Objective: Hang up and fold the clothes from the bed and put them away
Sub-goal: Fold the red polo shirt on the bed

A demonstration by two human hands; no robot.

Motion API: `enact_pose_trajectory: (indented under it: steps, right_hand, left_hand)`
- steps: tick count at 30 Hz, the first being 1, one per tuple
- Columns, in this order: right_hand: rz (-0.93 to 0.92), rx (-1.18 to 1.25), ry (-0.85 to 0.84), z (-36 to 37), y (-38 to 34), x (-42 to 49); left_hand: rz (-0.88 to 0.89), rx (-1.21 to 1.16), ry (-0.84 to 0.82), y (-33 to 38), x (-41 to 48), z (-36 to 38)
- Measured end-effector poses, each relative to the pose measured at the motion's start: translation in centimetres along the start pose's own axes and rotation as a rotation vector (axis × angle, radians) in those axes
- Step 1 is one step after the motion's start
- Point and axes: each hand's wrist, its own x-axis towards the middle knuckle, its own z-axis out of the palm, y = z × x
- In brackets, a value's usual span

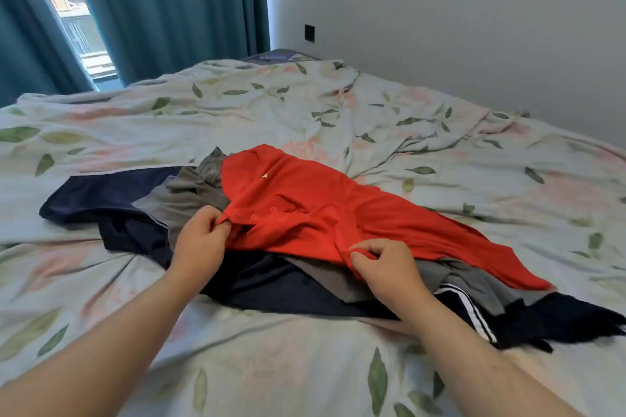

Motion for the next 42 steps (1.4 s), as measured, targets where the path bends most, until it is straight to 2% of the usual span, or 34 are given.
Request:
enact_pose_trajectory:
  steps: [3,8,11,14,17,19,22,23,25,28,31,34,37,39,41,42]
  right_hand:
    - [0.100,0.014,-0.015,-2.4,-1.1,-5.7]
    - [0.200,-0.144,-0.192,-6.7,-1.3,-13.9]
    - [0.254,-0.267,-0.406,-9.2,-0.8,-17.6]
    - [0.364,-0.492,-0.605,-11.1,0.3,-20.5]
    - [0.327,-0.701,-0.650,-11.5,1.0,-21.7]
    - [0.174,-0.707,-0.553,-10.3,0.8,-21.7]
    - [-0.057,-0.705,-0.290,-6.4,0.2,-21.5]
    - [-0.121,-0.704,-0.250,-4.6,-0.2,-21.4]
    - [-0.215,-0.654,-0.305,-0.7,-0.8,-21.3]
    - [-0.204,-0.611,-0.402,4.1,-1.2,-21.1]
    - [-0.166,-0.598,-0.351,5.9,-0.4,-20.4]
    - [-0.189,-0.596,-0.286,5.9,0.6,-20.1]
    - [-0.309,-0.634,-0.188,5.6,1.1,-20.5]
    - [-0.385,-0.695,-0.139,5.4,1.0,-20.4]
    - [-0.370,-0.736,-0.160,5.2,0.2,-20.1]
    - [-0.342,-0.757,-0.205,5.1,-0.3,-19.8]
  left_hand:
    - [-0.086,-0.200,-0.051,2.1,-4.1,-2.6]
    - [-0.039,-0.126,-0.261,3.3,-11.6,-6.9]
    - [-0.136,-0.176,-0.483,2.3,-15.2,-9.3]
    - [-0.261,-0.206,-0.814,1.5,-18.0,-11.1]
    - [-0.220,-0.080,-0.982,1.1,-19.2,-11.5]
    - [-0.193,-0.061,-0.964,1.2,-19.0,-11.4]
    - [-0.225,-0.190,-0.919,1.5,-18.1,-11.1]
    - [-0.246,-0.215,-0.864,1.4,-17.7,-10.8]
    - [-0.260,-0.181,-0.715,0.9,-16.9,-9.9]
    - [-0.263,-0.055,-0.582,0.2,-16.6,-8.3]
    - [-0.337,0.041,-0.516,-1.0,-17.2,-7.2]
    - [-0.398,-0.006,-0.401,-2.0,-18.2,-6.8]
    - [-0.462,-0.157,-0.501,-1.8,-19.4,-6.8]
    - [-0.519,-0.347,-0.525,-1.6,-20.4,-7.4]
    - [-0.434,-0.475,-0.571,-1.5,-21.7,-8.6]
    - [-0.360,-0.422,-0.635,-1.6,-22.4,-9.2]
